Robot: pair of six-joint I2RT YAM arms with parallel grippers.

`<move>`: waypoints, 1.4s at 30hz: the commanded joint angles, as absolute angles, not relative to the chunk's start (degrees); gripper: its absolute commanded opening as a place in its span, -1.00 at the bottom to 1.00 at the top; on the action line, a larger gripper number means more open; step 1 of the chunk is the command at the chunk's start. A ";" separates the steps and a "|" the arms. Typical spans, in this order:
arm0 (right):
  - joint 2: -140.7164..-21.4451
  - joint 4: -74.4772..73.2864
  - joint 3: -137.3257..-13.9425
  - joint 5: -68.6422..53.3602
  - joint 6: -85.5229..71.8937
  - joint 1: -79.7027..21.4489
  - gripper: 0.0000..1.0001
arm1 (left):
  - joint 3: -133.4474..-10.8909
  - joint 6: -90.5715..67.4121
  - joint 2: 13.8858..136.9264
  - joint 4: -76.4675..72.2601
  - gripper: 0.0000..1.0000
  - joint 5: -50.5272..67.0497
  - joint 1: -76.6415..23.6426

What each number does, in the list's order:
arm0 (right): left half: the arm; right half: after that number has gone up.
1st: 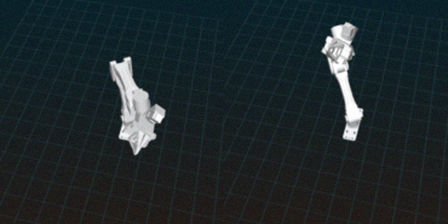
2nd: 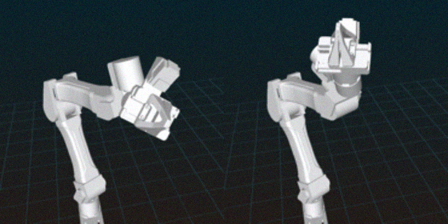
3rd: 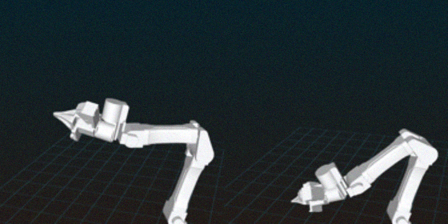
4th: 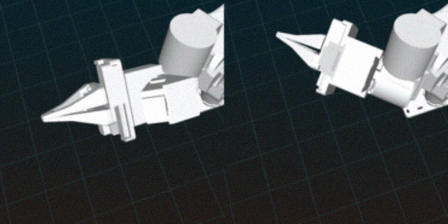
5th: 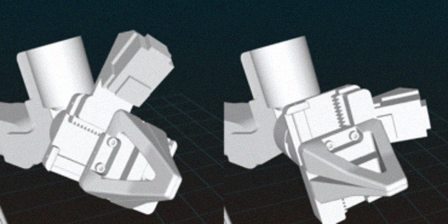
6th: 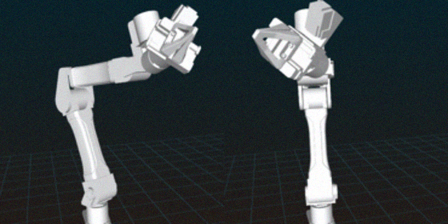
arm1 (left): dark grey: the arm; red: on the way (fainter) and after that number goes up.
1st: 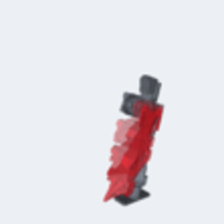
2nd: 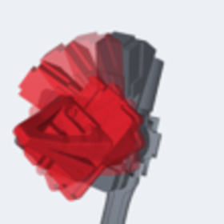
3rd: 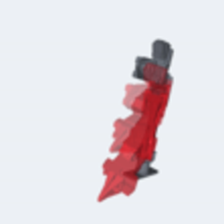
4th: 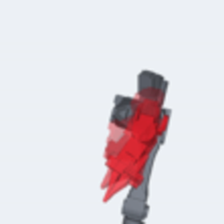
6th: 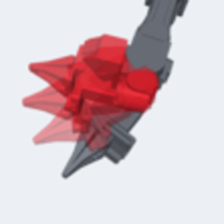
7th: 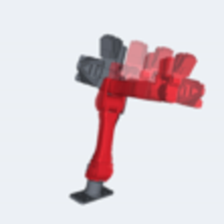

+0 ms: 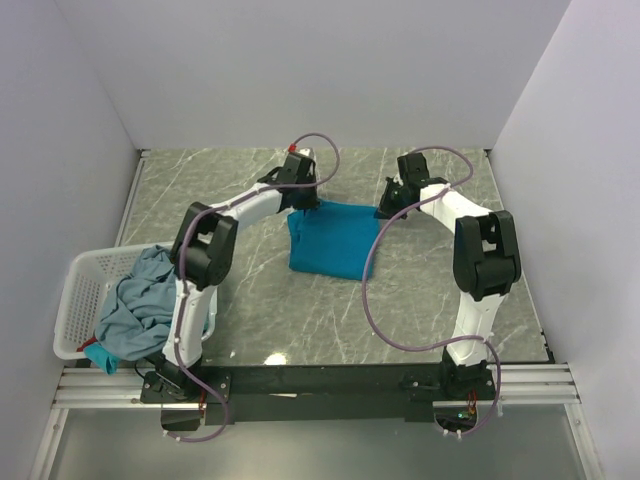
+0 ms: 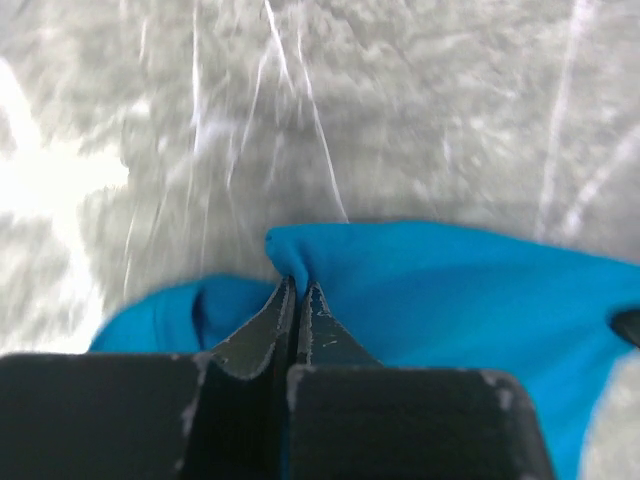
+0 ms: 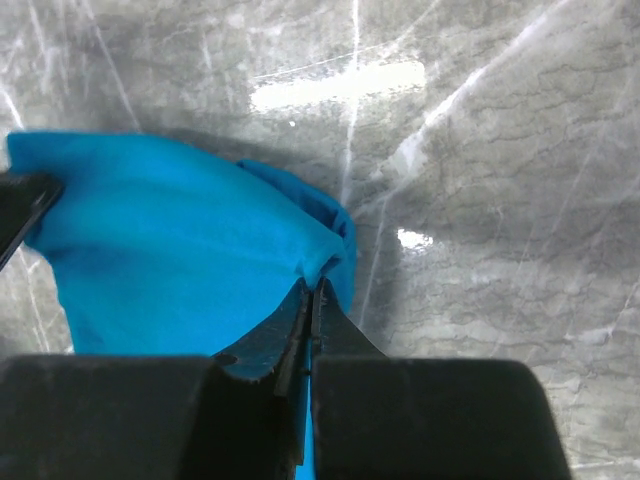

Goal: Fold and stack the t-shirts
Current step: Fold the tshirt

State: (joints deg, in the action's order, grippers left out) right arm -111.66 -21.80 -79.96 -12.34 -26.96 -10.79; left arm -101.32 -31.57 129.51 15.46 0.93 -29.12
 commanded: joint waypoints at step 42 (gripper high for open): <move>-123.13 -30.76 -100.98 -10.02 -26.99 -14.33 0.25 | -95.63 -34.72 121.73 16.44 0.30 -8.53 -26.02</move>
